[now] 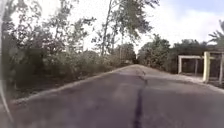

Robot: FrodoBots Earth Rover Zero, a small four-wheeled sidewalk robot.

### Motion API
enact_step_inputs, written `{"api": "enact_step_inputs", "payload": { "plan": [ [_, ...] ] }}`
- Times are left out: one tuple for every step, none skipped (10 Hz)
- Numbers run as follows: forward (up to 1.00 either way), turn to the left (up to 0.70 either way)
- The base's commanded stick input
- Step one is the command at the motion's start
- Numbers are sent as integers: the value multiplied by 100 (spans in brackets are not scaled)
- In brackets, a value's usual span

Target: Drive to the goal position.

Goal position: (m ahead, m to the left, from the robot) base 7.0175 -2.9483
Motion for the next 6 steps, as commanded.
{"api": "enact_step_inputs", "payload": {
  "plan": [
    [70, 0],
    [70, 0],
    [70, 0],
    [70, 0],
    [70, 0],
    [70, -1]
  ]
}}
